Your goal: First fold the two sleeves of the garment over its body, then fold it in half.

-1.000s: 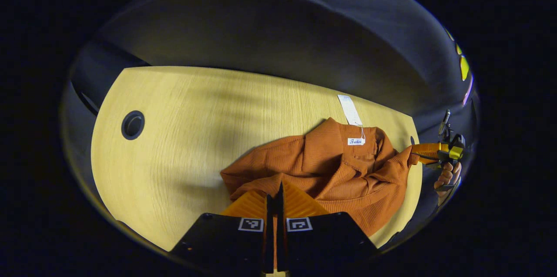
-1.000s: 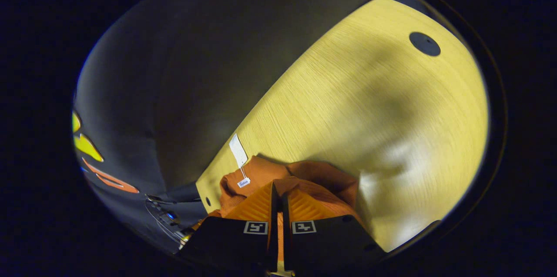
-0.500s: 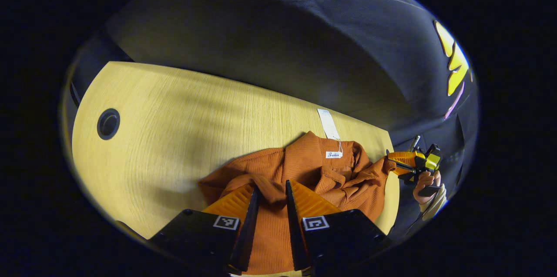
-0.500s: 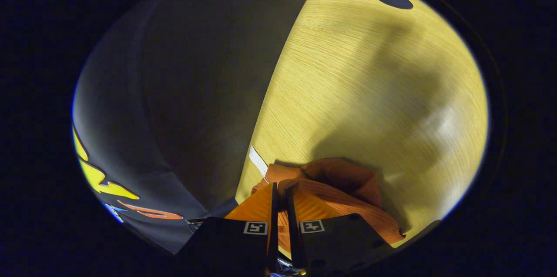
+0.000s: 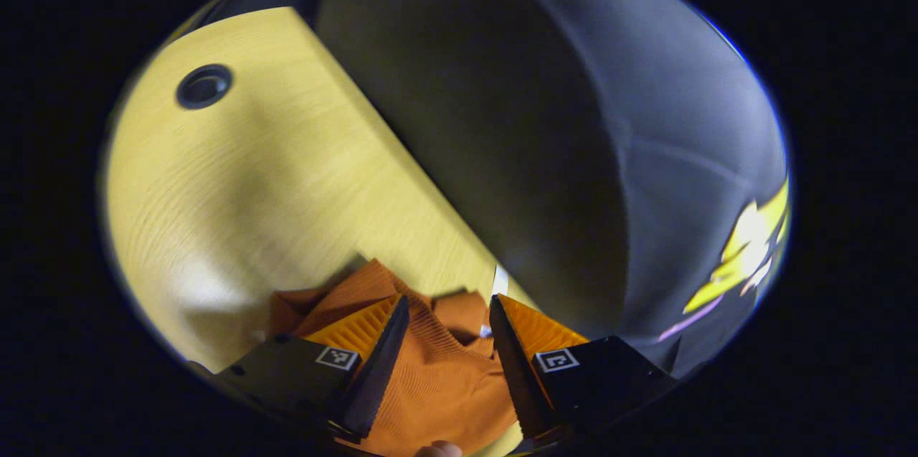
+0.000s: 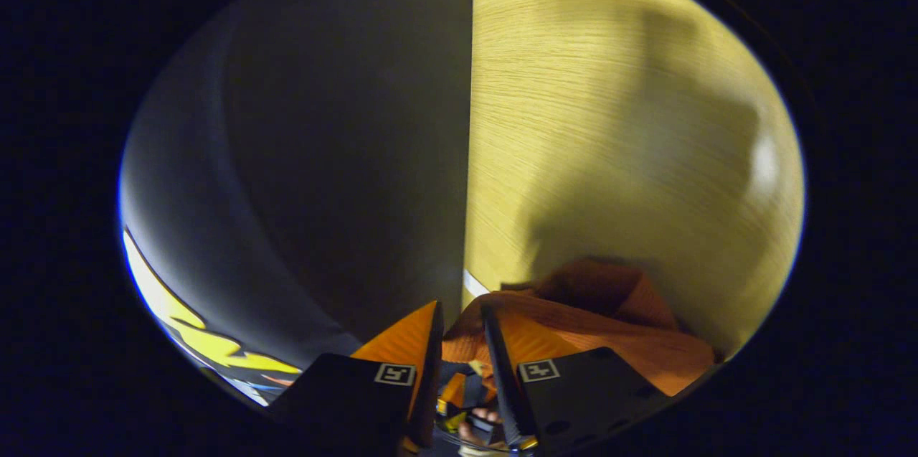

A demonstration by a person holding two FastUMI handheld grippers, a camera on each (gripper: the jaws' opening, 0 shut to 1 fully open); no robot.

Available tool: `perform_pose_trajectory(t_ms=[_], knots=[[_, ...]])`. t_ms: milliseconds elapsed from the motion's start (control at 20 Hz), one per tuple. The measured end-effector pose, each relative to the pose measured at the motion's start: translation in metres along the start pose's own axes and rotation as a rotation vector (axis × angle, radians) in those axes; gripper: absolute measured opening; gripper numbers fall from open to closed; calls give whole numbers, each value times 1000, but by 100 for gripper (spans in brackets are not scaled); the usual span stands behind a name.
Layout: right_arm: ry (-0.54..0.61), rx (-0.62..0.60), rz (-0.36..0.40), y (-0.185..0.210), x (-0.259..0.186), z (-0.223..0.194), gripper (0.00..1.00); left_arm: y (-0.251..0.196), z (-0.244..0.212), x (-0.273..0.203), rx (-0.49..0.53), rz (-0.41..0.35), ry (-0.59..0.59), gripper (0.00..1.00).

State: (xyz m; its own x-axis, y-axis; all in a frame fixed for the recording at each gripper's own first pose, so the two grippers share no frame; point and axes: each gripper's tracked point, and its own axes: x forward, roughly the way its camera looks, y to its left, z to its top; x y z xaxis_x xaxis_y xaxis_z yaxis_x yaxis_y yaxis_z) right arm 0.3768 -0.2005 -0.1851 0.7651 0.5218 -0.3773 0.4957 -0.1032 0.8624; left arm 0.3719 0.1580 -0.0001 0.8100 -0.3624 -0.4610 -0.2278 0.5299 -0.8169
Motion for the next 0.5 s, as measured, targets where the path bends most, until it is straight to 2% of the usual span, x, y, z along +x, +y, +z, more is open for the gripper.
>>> perform_pose_trajectory(t_ms=[50,100,150,200,300,350,400,500], knots=[[-12,32,41,7,0,1,31,-3,0,-6,37,23,1,88],[-19,48,61,11,-2,2,52,1,6,-13,87,49,-10,89],[-19,34,63,15,-4,1,72,-2,8,-8,126,58,-31,75],[-16,2,44,13,-3,-6,92,-10,13,-15,160,55,-55,75],[3,-65,15,13,-10,-8,93,-26,18,-30,255,71,-82,77],[10,-96,15,19,-17,-12,93,-37,19,-39,290,79,-98,99],[17,-131,3,24,-24,-18,93,-47,20,-49,312,80,-118,86],[29,-229,-14,34,-39,-33,93,-67,16,-72,374,99,-154,88]])
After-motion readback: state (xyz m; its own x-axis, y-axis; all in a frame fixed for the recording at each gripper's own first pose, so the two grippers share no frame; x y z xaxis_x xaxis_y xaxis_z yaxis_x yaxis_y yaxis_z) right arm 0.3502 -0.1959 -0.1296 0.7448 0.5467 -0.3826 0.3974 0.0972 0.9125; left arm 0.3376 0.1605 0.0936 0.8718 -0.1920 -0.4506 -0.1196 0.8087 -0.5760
